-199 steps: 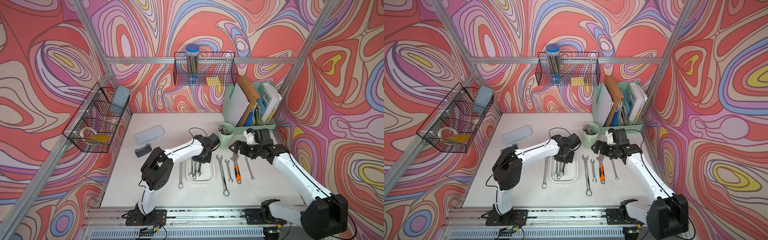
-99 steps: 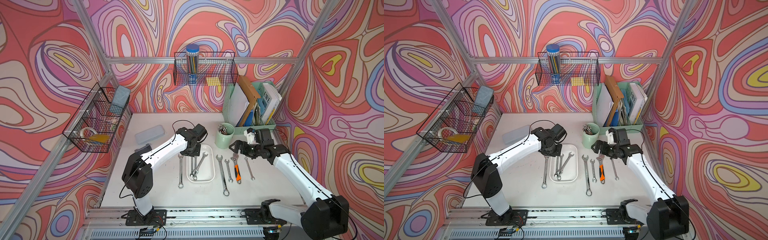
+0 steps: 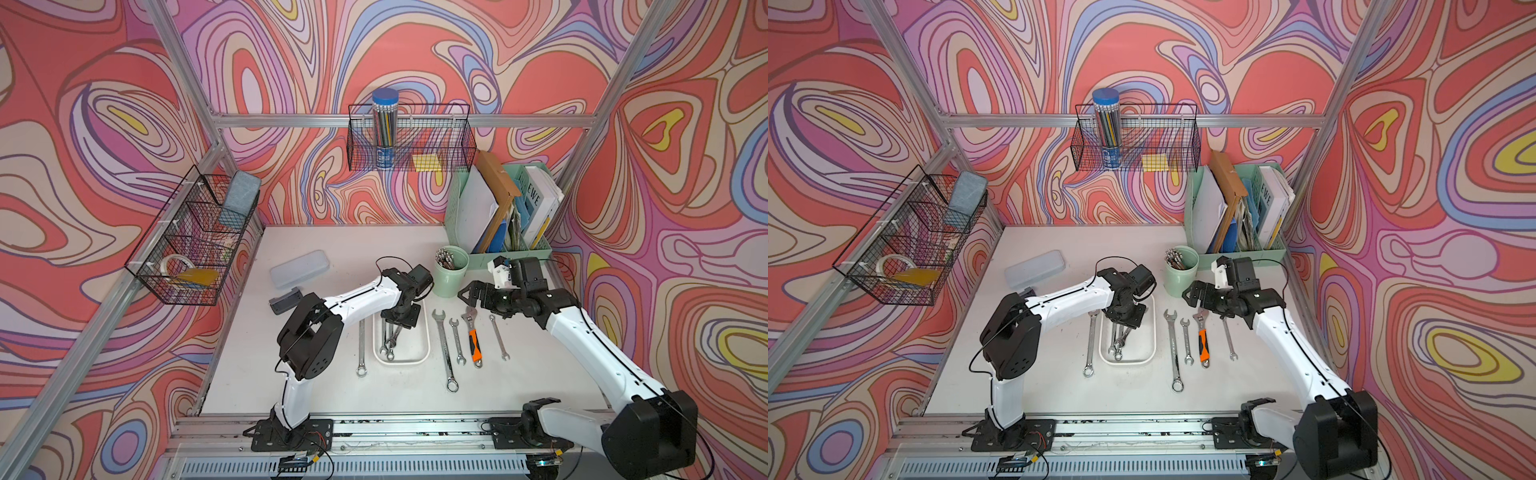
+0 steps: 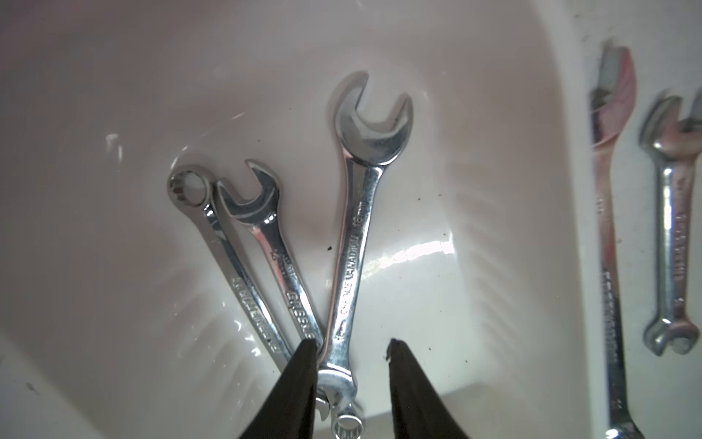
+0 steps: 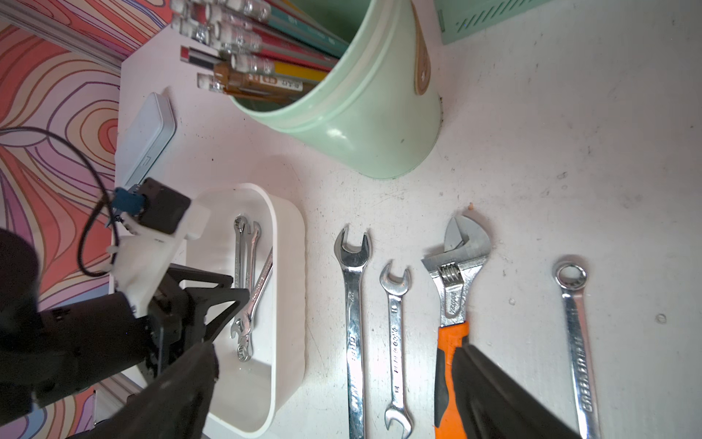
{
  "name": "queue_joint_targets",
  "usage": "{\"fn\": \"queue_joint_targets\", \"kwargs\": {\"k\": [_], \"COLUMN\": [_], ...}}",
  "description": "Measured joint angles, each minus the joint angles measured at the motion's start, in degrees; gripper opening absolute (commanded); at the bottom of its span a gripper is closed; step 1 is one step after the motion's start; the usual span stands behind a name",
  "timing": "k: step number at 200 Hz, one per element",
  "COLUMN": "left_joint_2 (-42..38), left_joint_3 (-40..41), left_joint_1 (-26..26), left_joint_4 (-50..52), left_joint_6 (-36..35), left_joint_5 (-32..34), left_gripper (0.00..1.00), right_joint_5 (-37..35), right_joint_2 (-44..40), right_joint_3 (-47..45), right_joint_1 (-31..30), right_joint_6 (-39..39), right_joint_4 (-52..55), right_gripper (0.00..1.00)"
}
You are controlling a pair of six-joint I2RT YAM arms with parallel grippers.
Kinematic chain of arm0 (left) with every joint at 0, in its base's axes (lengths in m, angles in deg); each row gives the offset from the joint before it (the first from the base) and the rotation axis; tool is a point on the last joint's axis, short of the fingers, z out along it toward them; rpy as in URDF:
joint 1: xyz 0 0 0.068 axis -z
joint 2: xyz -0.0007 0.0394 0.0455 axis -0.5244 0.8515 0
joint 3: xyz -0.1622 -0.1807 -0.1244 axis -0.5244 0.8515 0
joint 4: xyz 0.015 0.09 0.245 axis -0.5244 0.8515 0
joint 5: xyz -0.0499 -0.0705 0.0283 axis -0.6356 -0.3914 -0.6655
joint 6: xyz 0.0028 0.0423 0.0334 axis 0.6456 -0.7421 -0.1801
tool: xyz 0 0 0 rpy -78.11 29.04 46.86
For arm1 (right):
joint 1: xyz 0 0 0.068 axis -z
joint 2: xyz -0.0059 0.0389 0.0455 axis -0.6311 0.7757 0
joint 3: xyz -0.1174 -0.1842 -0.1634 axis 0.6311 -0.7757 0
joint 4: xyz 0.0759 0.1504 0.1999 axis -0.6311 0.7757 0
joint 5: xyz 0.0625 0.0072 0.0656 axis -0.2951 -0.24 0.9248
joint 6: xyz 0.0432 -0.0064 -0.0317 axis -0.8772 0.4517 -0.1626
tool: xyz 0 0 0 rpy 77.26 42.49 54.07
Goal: Take out the wrench from the storage box
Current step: Pick up the wrench from the storage box.
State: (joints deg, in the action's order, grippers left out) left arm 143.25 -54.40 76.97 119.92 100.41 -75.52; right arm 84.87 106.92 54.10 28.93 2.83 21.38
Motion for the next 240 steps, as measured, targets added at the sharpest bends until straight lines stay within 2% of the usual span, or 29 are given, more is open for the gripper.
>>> {"fn": "queue_joint_targets", "kwargs": {"k": [72, 99, 150, 240], "left_joint_2": [5.81, 6.73, 6.69, 5.49], "left_joint_3": [-2.38, -2.56, -2.19, -2.36], "left_joint_1": [-0.68, -0.76, -0.76, -0.63], "left_joint_4": [-0.94, -0.83, -0.94, 0.37], "left_joint_6": [-4.74, -5.62, -5.86, -3.58], "left_joint_5": [-0.57, -1.05, -1.88, -1.38], "left_gripper": [0.39, 0.32, 0.09, 0.03], "right_joint_5": [-0.02, -0.02, 0.00, 0.00], "right_joint_2": [0.00, 0.00, 0.00, 0.00], "right_joint_3": [-0.52, -0.63, -0.92, -0.92], "right_joint_1": [0.02, 0.04, 0.07, 0.11], "right_joint_6": [0.07, 0.07, 0.02, -0.07], "right_joint_4": [-0.02, 0.00, -0.31, -0.52], "right_gripper": [0.98, 0.98, 0.98, 0.98]}}
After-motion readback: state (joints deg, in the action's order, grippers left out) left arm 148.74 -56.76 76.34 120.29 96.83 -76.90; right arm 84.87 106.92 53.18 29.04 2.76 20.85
